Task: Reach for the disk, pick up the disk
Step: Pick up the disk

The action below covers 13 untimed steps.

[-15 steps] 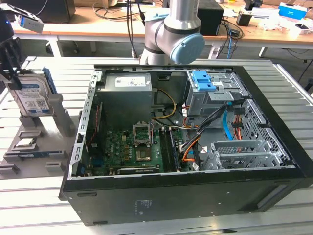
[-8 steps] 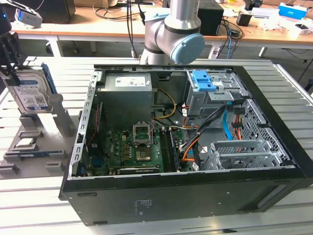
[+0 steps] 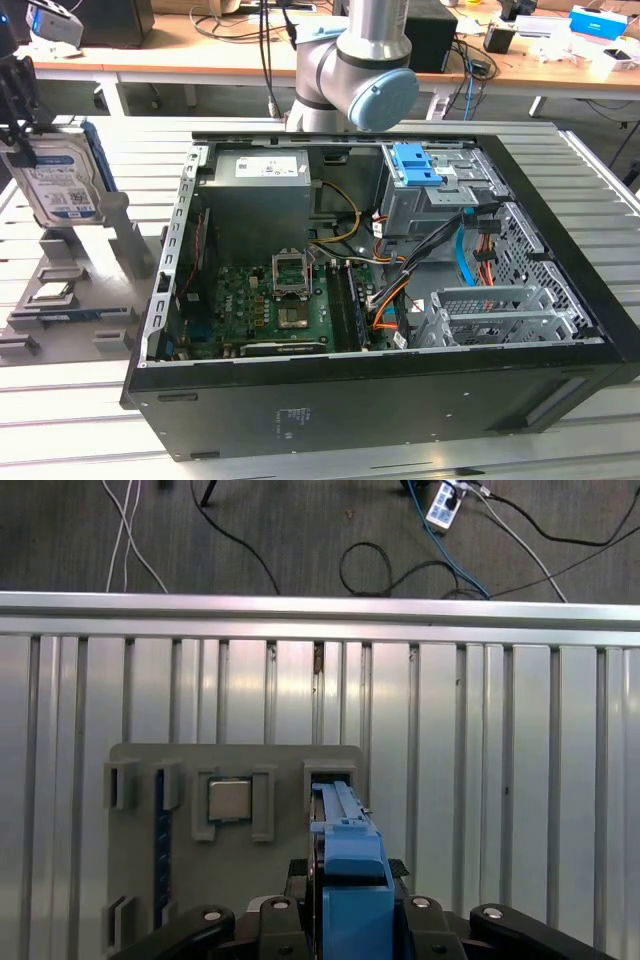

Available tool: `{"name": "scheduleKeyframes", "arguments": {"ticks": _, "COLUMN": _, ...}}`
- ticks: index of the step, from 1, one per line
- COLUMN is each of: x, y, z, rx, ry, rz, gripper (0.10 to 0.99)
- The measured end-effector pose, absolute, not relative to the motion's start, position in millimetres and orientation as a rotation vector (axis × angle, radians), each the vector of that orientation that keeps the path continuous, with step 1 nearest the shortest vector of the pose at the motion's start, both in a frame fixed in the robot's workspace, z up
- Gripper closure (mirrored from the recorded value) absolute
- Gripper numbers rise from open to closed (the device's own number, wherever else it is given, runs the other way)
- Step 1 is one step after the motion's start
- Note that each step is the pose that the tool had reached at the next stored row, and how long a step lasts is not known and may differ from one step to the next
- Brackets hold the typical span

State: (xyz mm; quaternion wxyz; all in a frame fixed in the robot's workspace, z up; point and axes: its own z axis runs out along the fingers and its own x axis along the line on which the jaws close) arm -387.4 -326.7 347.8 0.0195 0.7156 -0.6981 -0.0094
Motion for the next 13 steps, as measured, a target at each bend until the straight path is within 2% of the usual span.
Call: {"name": "scheduleKeyframes", "arguments": {"ticks": 13, "x": -385.7, "y": -326.7, "z": 371.1, "rx": 2.220, "ry": -2.166, "rz": -0.031, "gripper": 0.718}}
